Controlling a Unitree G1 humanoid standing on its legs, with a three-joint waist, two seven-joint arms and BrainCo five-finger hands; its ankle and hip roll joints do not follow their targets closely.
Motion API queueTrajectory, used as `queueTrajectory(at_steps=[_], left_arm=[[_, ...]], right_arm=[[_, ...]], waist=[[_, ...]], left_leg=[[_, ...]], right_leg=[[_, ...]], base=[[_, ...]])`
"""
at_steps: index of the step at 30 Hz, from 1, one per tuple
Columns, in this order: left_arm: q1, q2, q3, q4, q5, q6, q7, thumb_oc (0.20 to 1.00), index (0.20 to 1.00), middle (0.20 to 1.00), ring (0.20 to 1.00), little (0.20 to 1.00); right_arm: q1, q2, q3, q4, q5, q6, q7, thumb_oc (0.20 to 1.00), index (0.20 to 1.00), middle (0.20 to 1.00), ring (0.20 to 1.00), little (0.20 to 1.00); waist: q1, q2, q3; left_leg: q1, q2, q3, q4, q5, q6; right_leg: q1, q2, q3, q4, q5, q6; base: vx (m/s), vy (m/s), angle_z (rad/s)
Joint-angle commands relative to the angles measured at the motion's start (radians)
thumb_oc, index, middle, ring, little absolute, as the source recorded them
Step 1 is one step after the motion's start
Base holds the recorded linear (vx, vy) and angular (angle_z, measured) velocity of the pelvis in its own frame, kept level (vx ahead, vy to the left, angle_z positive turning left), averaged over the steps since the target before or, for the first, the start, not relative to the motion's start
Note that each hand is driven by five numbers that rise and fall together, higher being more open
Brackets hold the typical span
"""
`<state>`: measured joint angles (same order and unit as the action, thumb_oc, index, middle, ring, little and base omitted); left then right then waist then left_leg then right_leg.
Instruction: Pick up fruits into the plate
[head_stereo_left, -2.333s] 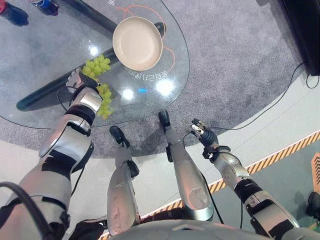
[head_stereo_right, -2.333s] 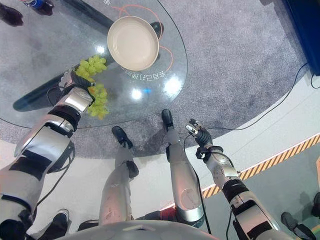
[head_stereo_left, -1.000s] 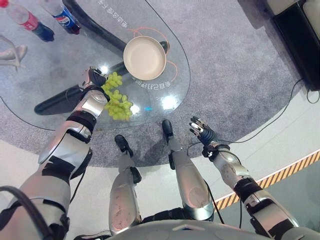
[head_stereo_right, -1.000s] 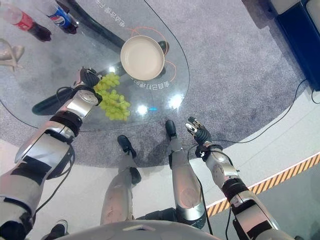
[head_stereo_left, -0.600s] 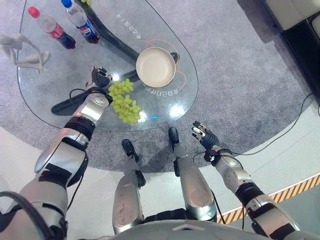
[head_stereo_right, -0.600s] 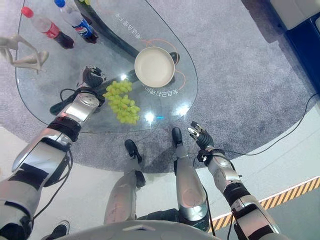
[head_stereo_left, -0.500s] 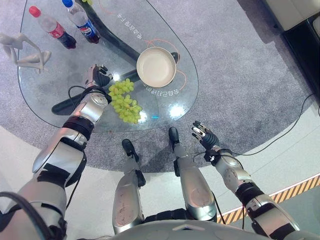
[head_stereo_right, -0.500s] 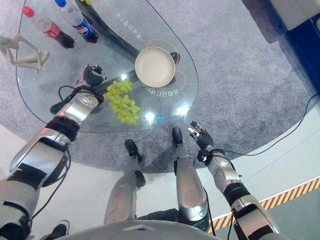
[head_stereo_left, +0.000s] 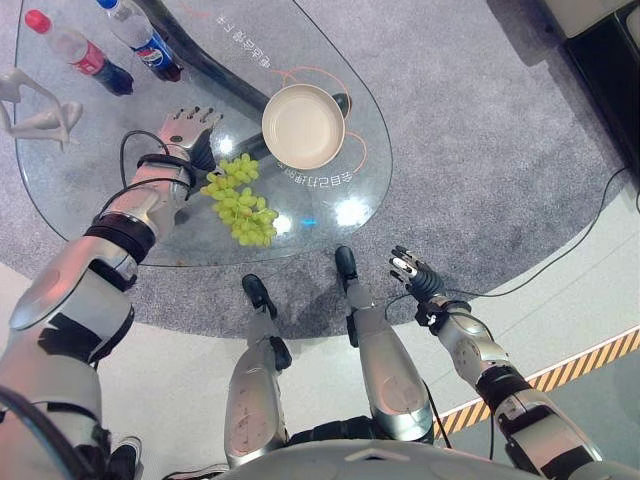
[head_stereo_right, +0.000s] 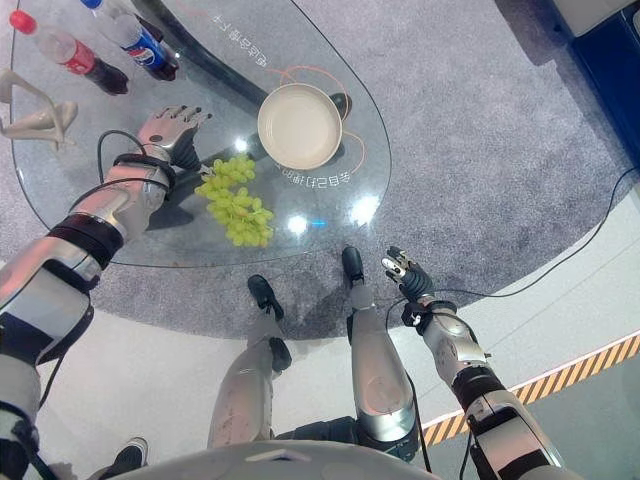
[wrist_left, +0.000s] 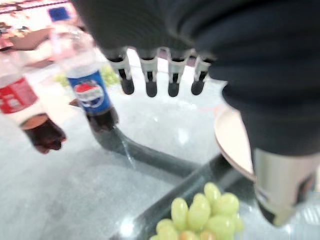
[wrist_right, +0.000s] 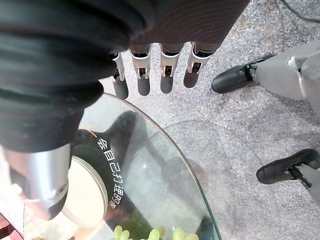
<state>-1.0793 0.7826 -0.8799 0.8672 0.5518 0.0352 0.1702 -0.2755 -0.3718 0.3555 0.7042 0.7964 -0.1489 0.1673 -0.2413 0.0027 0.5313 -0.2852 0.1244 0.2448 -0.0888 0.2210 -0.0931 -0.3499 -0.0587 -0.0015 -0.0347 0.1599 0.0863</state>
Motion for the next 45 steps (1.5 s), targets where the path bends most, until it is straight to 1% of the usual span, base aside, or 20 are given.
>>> queueTrajectory(at_steps=[1, 4, 6, 13, 18, 19, 20, 21, 25, 29, 32, 35, 36, 37, 38, 39, 40, 42, 44, 45], left_arm=[[-0.072, 0.067, -0.003, -0.004, 0.048, -0.059, -0.047, 1.0, 1.0, 1.0, 1.0, 1.0], [-0.081, 0.077, -0.027, -0.023, 0.046, -0.082, -0.087, 1.0, 1.0, 1.0, 1.0, 1.0], [-0.095, 0.091, -0.058, -0.041, 0.038, -0.123, -0.142, 1.0, 1.0, 1.0, 1.0, 1.0], [-0.124, 0.131, -0.138, -0.133, 0.025, -0.169, -0.272, 1.0, 1.0, 1.0, 1.0, 1.0], [-0.134, 0.162, -0.17, -0.2, 0.017, -0.175, -0.334, 1.0, 1.0, 1.0, 1.0, 1.0], [-0.136, 0.171, -0.18, -0.216, 0.009, -0.182, -0.35, 1.0, 1.0, 1.0, 1.0, 1.0], [-0.141, 0.173, -0.181, -0.217, 0.011, -0.186, -0.354, 1.0, 1.0, 1.0, 1.0, 1.0], [-0.142, 0.177, -0.19, -0.226, 0.008, -0.201, -0.362, 1.0, 1.0, 1.0, 1.0, 1.0], [-0.148, 0.184, -0.207, -0.256, 0.001, -0.22, -0.391, 1.0, 1.0, 1.0, 1.0, 1.0], [-0.149, 0.199, -0.225, -0.318, -0.007, -0.21, -0.447, 1.0, 1.0, 1.0, 1.0, 1.0], [-0.144, 0.204, -0.231, -0.349, 0.01, -0.19, -0.492, 1.0, 1.0, 1.0, 1.0, 1.0], [-0.132, 0.196, -0.246, -0.339, 0.087, -0.165, -0.525, 1.0, 1.0, 1.0, 1.0, 1.0], [-0.128, 0.195, -0.249, -0.341, 0.113, -0.149, -0.52, 1.0, 1.0, 1.0, 1.0, 1.0], [-0.126, 0.19, -0.253, -0.337, 0.159, -0.114, -0.525, 1.0, 1.0, 1.0, 1.0, 1.0], [-0.125, 0.188, -0.254, -0.336, 0.17, -0.106, -0.528, 1.0, 1.0, 1.0, 1.0, 1.0], [-0.126, 0.178, -0.263, -0.323, 0.236, -0.05, -0.544, 1.0, 1.0, 1.0, 1.0, 1.0], [-0.125, 0.173, -0.265, -0.317, 0.278, -0.023, -0.539, 1.0, 1.0, 1.0, 1.0, 1.0], [-0.14, 0.152, -0.277, -0.297, 0.37, 0.088, -0.546, 1.0, 1.0, 1.0, 1.0, 1.0], [-0.147, 0.122, -0.28, -0.266, 0.45, 0.151, -0.555, 1.0, 1.0, 1.0, 1.0, 1.0], [-0.149, 0.11, -0.28, -0.247, 0.482, 0.171, -0.56, 1.0, 1.0, 1.0, 1.0, 1.0]], right_arm=[[0.019, -0.04, -0.046, -0.036, 0.017, -0.039, 0.025, 1.0, 1.0, 1.0, 1.0, 1.0], [0.013, -0.046, -0.046, -0.042, 0.019, -0.038, 0.023, 1.0, 1.0, 1.0, 1.0, 1.0], [0.011, -0.05, -0.045, -0.045, 0.023, -0.046, 0.023, 1.0, 1.0, 1.0, 1.0, 1.0], [-0.004, -0.064, -0.05, -0.061, 0.033, -0.065, 0.02, 1.0, 1.0, 1.0, 1.0, 1.0], [-0.012, -0.072, -0.053, -0.071, 0.039, -0.081, 0.02, 1.0, 1.0, 1.0, 1.0, 1.0], [-0.01, -0.075, -0.054, -0.081, 0.039, -0.082, 0.018, 1.0, 1.0, 1.0, 1.0, 1.0], [-0.015, -0.076, -0.055, -0.083, 0.039, -0.081, 0.017, 1.0, 1.0, 1.0, 1.0, 1.0], [-0.014, -0.079, -0.055, -0.093, 0.04, -0.083, 0.015, 1.0, 1.0, 1.0, 1.0, 1.0], [-0.02, -0.086, -0.064, -0.105, 0.042, -0.078, 0.016, 1.0, 1.0, 1.0, 1.0, 1.0], [-0.034, -0.09, -0.075, -0.116, 0.044, -0.066, 0.027, 1.0, 1.0, 1.0, 1.0, 1.0], [-0.04, -0.089, -0.081, -0.132, 0.069, -0.059, 0.028, 1.0, 1.0, 1.0, 1.0, 1.0], [-0.044, -0.08, -0.08, -0.144, 0.088, -0.048, 0.031, 1.0, 1.0, 1.0, 1.0, 1.0], [-0.042, -0.078, -0.078, -0.145, 0.093, -0.047, 0.034, 1.0, 1.0, 1.0, 1.0, 1.0], [-0.041, -0.075, -0.076, -0.148, 0.1, -0.045, 0.033, 1.0, 1.0, 1.0, 1.0, 1.0], [-0.041, -0.074, -0.076, -0.149, 0.101, -0.044, 0.033, 1.0, 1.0, 1.0, 1.0, 1.0], [-0.043, -0.068, -0.07, -0.146, 0.119, -0.048, 0.04, 1.0, 1.0, 1.0, 1.0, 1.0], [-0.042, -0.067, -0.069, -0.143, 0.131, -0.052, 0.044, 1.0, 1.0, 1.0, 1.0, 1.0], [-0.041, -0.056, -0.056, -0.154, 0.171, -0.068, 0.051, 1.0, 1.0, 1.0, 1.0, 1.0], [-0.043, -0.041, -0.047, -0.168, 0.198, -0.077, 0.05, 1.0, 1.0, 1.0, 1.0, 1.0], [-0.045, -0.035, -0.043, -0.174, 0.209, -0.079, 0.051, 1.0, 1.0, 1.0, 1.0, 1.0]], waist=[[0.0, 0.007, -0.011], [0.001, 0.009, -0.011], [0.0, 0.011, -0.011], [0.001, 0.02, -0.011], [0.005, 0.027, -0.011], [0.006, 0.03, -0.011], [0.005, 0.03, -0.011], [0.004, 0.034, -0.011], [-0.002, 0.04, -0.011], [-0.007, 0.049, -0.011], [-0.01, 0.053, -0.011], [-0.017, 0.052, -0.011], [-0.017, 0.051, -0.011], [-0.019, 0.049, -0.011], [-0.019, 0.049, -0.011], [-0.02, 0.045, -0.011], [-0.021, 0.042, -0.011], [-0.023, 0.03, -0.011], [-0.027, 0.02, -0.011], [-0.029, 0.016, -0.011]], left_leg=[[-0.003, -0.041, -0.011, 0.046, -0.106, -0.007], [-0.025, -0.045, -0.009, 0.057, -0.109, -0.005], [-0.048, -0.051, -0.006, 0.065, -0.112, -0.002], [-0.108, -0.077, 0.002, 0.1, -0.134, 0.01], [-0.146, -0.101, 0.006, 0.14, -0.158, 0.024], [-0.154, -0.114, 0.006, 0.157, -0.175, 0.033], [-0.163, -0.117, 0.007, 0.16, -0.171, 0.035], [-0.174, -0.124, 0.012, 0.174, -0.183, 0.041], [-0.199, -0.139, 0.021, 0.206, -0.203, 0.052], [-0.225, -0.156, 0.035, 0.249, -0.234, 0.066], [-0.245, -0.164, 0.042, 0.274, -0.249, 0.074], [-0.265, -0.167, 0.046, 0.301, -0.266, 0.077], [-0.268, -0.166, 0.047, 0.306, -0.27, 0.079], [-0.27, -0.165, 0.05, 0.307, -0.272, 0.081], [-0.27, -0.165, 0.05, 0.308, -0.272, 0.081], [-0.273, -0.163, 0.051, 0.31, -0.276, 0.082], [-0.276, -0.162, 0.052, 0.313, -0.278, 0.083], [-0.292, -0.158, 0.052, 0.32, -0.281, 0.087], [-0.307, -0.152, 0.054, 0.325, -0.282, 0.088], [-0.312, -0.151, 0.054, 0.327, -0.283, 0.088]], right_leg=[[-0.063, 0.017, -0.04, 0.093, -0.041, 0.015], [-0.084, 0.011, -0.041, 0.096, -0.038, 0.018], [-0.107, 0.005, -0.04, 0.099, -0.033, 0.021], [-0.162, -0.013, -0.032, 0.094, -0.014, 0.029], [-0.192, -0.027, -0.024, 0.099, -0.006, 0.035], [-0.198, -0.034, -0.018, 0.102, -0.005, 0.04], [-0.207, -0.035, -0.015, 0.102, 0.001, 0.04], [-0.217, -0.04, -0.006, 0.108, 0.001, 0.046], [-0.243, -0.052, 0.012, 0.115, 0.013, 0.055], [-0.273, -0.072, 0.042, 0.118, 0.03, 0.068], [-0.29, -0.076, 0.064, 0.122, 0.041, 0.069], [-0.304, -0.08, 0.082, 0.129, 0.052, 0.067], [-0.306, -0.08, 0.084, 0.13, 0.053, 0.066], [-0.308, -0.079, 0.087, 0.131, 0.055, 0.066], [-0.309, -0.079, 0.087, 0.131, 0.056, 0.066], [-0.31, -0.078, 0.091, 0.13, 0.059, 0.067], [-0.311, -0.077, 0.092, 0.129, 0.061, 0.066], [-0.321, -0.07, 0.094, 0.13, 0.065, 0.066], [-0.335, -0.063, 0.093, 0.137, 0.067, 0.065], [-0.34, -0.06, 0.093, 0.14, 0.068, 0.065]], base=[[-0.03, 0.036, -0.04], [-0.02, 0.046, -0.05], [-0.03, 0.055, -0.1], [-0.03, 0.076, -0.03], [-0.02, 0.122, -0.05], [-0.02, 0.151, -0.09], [-0.01, 0.203, -0.06], [-0.01, 0.144, -0.02], [0.0, 0.165, -0.08], [0.01, 0.226, -0.09], [-0.01, 0.136, -0.1], [0.01, 0.122, -0.01], [0.02, 0.075, -0.04], [0.02, 0.044, -0.03], [0.0, 0.0, 0.0], [0.0, 0.0, 0.0], [0.0, 0.0, 0.0], [-0.02, -0.05, 0.01], [-0.01, -0.025, 0.02], [0.0, 0.0, 0.0]])
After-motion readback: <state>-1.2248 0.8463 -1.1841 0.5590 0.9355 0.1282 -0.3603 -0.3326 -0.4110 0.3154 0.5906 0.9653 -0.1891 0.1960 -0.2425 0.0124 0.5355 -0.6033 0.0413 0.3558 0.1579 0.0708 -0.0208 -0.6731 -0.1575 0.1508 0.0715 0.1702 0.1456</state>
